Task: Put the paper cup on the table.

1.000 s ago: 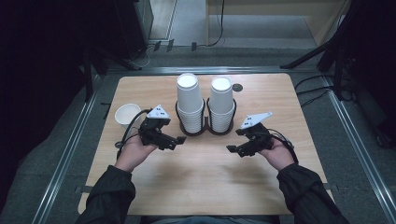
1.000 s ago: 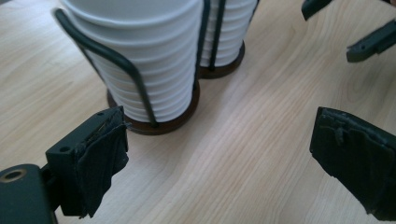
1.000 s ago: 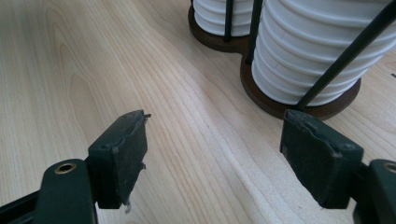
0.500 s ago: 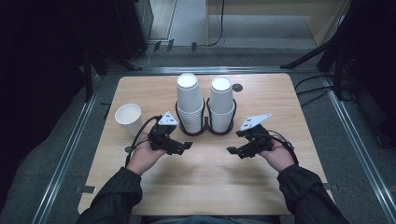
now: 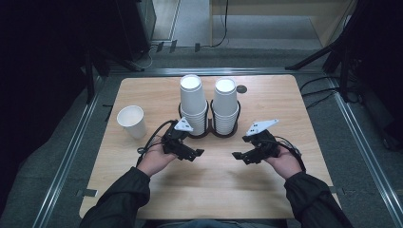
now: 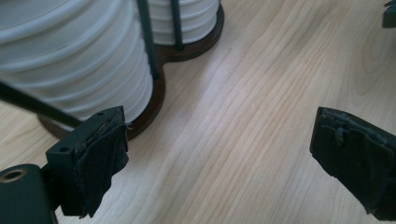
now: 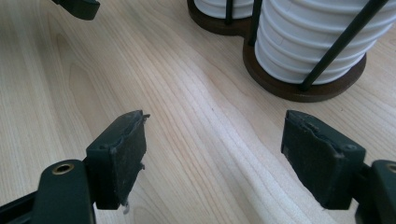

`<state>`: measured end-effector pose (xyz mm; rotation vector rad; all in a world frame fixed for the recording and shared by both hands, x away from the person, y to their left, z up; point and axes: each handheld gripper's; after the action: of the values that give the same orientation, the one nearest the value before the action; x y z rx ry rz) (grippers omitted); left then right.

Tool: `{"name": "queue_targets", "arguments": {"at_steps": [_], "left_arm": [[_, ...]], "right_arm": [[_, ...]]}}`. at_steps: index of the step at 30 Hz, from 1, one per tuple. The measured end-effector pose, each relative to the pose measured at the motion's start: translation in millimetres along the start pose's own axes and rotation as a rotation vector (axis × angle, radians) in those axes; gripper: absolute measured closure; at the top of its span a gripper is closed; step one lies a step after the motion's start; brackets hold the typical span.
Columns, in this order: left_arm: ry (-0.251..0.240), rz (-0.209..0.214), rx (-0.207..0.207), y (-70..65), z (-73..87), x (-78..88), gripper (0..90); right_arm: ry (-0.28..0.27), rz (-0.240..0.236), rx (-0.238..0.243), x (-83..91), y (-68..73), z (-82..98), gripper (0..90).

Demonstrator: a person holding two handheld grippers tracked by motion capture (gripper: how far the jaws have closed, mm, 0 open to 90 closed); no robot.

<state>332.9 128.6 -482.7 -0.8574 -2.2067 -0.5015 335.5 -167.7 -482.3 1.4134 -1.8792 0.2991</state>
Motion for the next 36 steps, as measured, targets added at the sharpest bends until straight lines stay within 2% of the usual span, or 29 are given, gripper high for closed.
{"name": "queue_targets", "arguments": {"at_steps": [7, 15, 25, 29, 36], "left_arm": [[-0.011, 0.037, -0.019, -8.5, -8.2, -3.8, 4.5], [-0.038, 0.066, 0.004, -16.5, -14.7, -3.8, 4.6], [-0.044, 0.067, -0.019, -23.8, -16.1, -0.7, 4.6], [-0.057, 0.059, 0.001, -21.8, -14.4, 1.6, 4.6], [-0.055, 0.062, 0.01, -19.5, -11.8, 3.5, 4.6]], "right_arm": [[-0.011, 0.005, -0.023, -0.3, 3.0, 2.7, 21.7], [-0.006, 0.01, -0.018, -0.2, 4.5, 4.0, 21.6], [-0.005, -0.002, 0.0, -3.7, 6.3, 0.4, 21.6], [-0.003, -0.006, 0.002, -5.2, 6.1, -1.2, 21.6], [0.002, -0.015, 0.015, -8.0, 6.2, -3.5, 21.7]]}}
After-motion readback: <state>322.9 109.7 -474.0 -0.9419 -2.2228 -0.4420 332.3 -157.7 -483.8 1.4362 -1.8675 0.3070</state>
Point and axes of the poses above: each handheld gripper's, and its own axes: x roughly backward along the jaws, z roughly out of its underside, y roughly to its left, and after that the axes turned 12 degrees about -z, right-handed
